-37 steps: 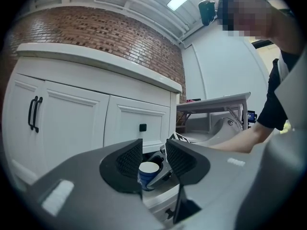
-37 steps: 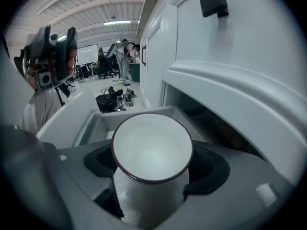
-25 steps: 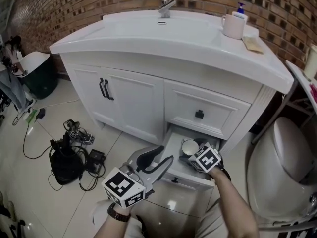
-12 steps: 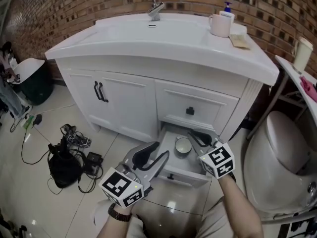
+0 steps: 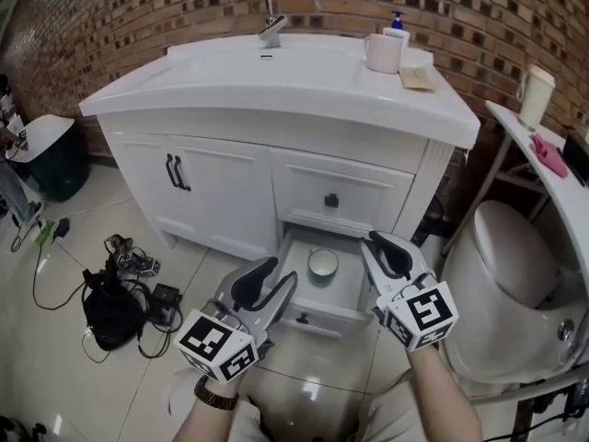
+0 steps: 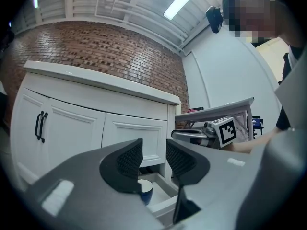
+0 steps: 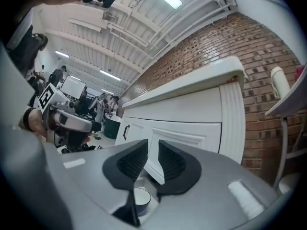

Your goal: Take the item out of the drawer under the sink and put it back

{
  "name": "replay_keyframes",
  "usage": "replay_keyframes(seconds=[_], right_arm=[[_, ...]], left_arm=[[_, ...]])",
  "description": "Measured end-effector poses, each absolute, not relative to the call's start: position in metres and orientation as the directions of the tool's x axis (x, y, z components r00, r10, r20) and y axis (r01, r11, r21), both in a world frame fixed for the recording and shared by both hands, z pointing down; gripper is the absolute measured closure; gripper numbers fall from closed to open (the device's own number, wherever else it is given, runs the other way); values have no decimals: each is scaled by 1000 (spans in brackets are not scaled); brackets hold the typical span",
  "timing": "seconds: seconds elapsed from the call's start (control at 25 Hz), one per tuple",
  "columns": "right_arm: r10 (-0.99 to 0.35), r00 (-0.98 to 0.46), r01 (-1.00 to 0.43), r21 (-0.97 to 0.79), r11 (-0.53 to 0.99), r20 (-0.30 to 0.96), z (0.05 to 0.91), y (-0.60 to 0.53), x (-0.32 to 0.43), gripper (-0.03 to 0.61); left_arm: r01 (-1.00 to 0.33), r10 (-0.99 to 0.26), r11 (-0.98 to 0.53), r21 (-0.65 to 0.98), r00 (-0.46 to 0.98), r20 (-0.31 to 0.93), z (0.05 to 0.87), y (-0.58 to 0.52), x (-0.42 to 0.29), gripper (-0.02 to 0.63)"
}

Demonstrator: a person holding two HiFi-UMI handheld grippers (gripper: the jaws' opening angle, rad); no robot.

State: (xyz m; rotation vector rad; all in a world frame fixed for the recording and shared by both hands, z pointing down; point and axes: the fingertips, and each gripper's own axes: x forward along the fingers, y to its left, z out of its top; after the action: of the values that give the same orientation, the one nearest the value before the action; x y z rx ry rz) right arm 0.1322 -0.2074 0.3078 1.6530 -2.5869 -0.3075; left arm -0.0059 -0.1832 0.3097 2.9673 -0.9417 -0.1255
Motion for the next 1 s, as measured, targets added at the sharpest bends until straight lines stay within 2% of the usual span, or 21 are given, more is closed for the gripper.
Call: replay_keyframes(seconds=[0.16, 0.6, 1.0], right_arm=[[-915, -391, -910, 189, 368, -100, 288, -179, 142, 441], [-937, -303, -952, 92, 291, -176, 249, -120, 165, 439], [-945, -309, -949, 106, 298, -108, 257, -111, 149, 439]], left_arm=[[-575, -577, -817, 40, 815, -52, 311, -172, -4, 457], [-606, -605, -796, 5, 795, -37, 305, -150, -13, 457], [-587, -589, -808, 37, 806, -65, 297, -139, -13, 457]])
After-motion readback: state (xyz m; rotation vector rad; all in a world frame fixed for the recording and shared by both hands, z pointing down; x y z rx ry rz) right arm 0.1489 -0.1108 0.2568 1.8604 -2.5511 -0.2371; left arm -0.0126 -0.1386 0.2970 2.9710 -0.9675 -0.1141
